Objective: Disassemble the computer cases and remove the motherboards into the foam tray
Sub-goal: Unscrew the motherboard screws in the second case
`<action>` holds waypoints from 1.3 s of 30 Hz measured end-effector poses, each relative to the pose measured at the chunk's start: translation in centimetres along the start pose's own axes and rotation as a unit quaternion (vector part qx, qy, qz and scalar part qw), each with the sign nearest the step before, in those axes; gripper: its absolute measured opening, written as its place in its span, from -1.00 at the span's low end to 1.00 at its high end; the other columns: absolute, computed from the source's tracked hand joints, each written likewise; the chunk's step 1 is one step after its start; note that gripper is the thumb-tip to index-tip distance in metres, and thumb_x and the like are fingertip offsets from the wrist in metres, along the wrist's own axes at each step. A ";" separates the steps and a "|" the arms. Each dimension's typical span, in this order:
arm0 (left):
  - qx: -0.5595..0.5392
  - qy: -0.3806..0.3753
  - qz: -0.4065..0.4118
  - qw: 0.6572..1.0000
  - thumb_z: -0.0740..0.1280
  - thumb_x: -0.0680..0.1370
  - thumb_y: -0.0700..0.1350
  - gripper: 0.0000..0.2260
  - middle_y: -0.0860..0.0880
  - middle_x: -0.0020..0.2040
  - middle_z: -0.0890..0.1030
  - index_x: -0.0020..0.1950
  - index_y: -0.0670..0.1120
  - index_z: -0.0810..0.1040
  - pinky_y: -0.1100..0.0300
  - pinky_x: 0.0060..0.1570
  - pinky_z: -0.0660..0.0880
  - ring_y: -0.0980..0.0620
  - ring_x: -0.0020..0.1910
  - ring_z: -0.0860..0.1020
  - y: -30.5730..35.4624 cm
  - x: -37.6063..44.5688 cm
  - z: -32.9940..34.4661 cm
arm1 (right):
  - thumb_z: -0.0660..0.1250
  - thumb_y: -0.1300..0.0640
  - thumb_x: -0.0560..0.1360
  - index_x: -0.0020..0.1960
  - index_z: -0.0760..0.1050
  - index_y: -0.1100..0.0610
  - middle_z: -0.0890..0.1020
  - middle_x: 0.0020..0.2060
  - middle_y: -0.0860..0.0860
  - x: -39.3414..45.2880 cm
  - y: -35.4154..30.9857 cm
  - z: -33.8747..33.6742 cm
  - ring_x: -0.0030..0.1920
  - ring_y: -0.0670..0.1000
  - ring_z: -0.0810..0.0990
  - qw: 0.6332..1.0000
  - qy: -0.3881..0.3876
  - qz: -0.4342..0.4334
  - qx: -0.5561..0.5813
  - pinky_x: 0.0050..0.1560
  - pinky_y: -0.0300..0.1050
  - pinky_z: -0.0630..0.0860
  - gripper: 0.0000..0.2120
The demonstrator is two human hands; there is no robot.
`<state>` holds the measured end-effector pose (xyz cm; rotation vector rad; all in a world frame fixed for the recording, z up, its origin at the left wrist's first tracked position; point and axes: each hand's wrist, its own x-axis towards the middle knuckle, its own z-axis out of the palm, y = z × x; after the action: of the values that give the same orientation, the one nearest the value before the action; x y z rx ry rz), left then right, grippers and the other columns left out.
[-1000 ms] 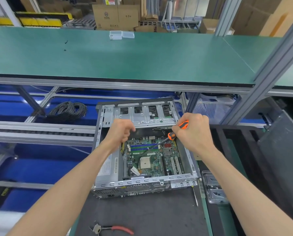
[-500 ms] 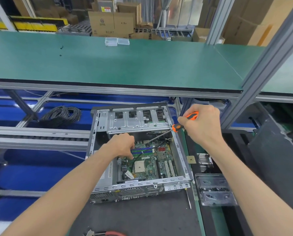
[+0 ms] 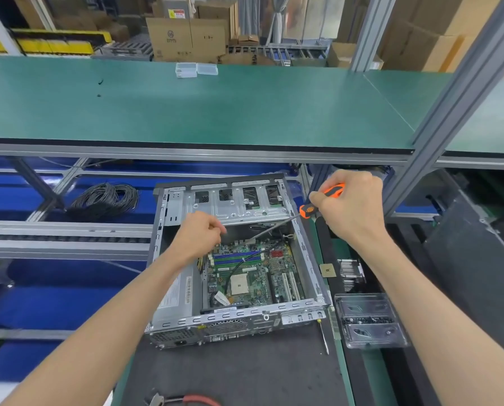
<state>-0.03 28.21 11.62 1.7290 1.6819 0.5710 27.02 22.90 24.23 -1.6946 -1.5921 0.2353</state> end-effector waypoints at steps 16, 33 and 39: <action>0.126 0.036 0.179 0.975 0.26 0.63 0.12 -0.81 0.06 -0.44 0.51 0.13 0.04 0.41 0.19 -0.43 0.43 0.13 -0.52 0.45 3.6 -2.6 4.7 | 0.48 0.07 0.29 -0.22 0.52 0.11 0.55 -0.44 -0.06 0.6 -4.9 -0.7 -0.24 0.15 0.53 0.996 0.005 -0.087 0.020 -0.08 0.02 0.50 -0.81; 0.001 -0.049 0.126 0.991 0.44 0.49 -0.10 -0.89 0.12 -0.61 0.37 0.01 0.04 0.64 0.28 -0.50 0.15 0.13 -0.59 0.25 3.7 -3.5 1.6 | 0.23 0.14 0.66 -0.31 0.46 0.28 0.53 -0.50 0.11 -2.6 -4.1 6.2 -0.40 0.16 0.53 0.973 -0.103 -0.149 0.142 -0.23 0.15 0.46 -0.60; -0.057 -0.072 0.124 0.988 0.44 0.56 -0.02 -0.82 0.12 -0.60 0.34 -0.25 0.07 0.67 0.33 -0.52 0.15 0.12 -0.57 0.23 1.8 -4.1 1.0 | 0.31 0.12 0.62 -0.36 0.45 0.22 0.49 -0.51 0.05 -2.8 -5.0 8.7 -0.44 0.06 0.47 0.955 -0.170 -0.171 0.170 -0.30 0.04 0.41 -0.61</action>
<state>1.60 24.05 12.74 1.8614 1.3195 0.6255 17.26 23.42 20.50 -1.1348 -1.9345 0.6119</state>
